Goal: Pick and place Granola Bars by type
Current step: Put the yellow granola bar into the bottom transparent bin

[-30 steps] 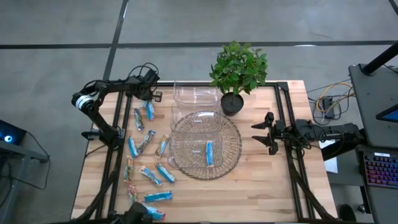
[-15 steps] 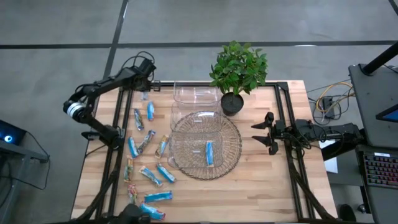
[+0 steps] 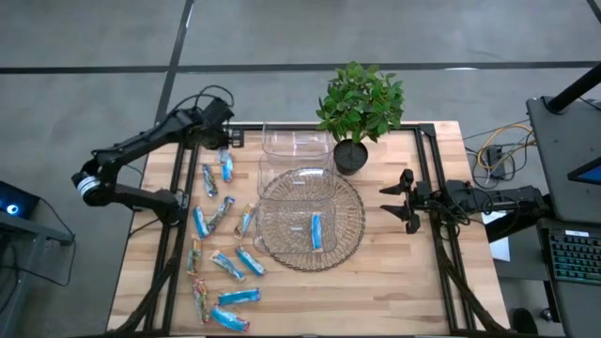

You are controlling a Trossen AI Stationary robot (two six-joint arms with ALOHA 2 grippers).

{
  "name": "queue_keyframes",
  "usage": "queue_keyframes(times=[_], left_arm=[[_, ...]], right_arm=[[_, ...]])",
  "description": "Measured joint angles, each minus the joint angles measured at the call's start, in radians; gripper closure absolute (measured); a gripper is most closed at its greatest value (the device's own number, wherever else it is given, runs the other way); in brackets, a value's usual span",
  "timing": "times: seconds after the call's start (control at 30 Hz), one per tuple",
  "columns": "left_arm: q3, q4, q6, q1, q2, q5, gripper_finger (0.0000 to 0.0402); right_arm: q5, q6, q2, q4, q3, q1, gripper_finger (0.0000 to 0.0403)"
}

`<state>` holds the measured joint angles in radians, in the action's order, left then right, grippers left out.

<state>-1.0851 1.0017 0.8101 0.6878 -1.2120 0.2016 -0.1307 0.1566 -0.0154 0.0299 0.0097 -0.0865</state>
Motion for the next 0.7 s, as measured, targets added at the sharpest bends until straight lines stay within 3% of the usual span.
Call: queue_keyframes(times=[0.7], left_arm=[[0.0,0.078,0.618,-0.71,-0.031,0.089,0.0401]], right_arm=[[0.0,0.0,0.0,0.0,0.0,0.0,0.0174]])
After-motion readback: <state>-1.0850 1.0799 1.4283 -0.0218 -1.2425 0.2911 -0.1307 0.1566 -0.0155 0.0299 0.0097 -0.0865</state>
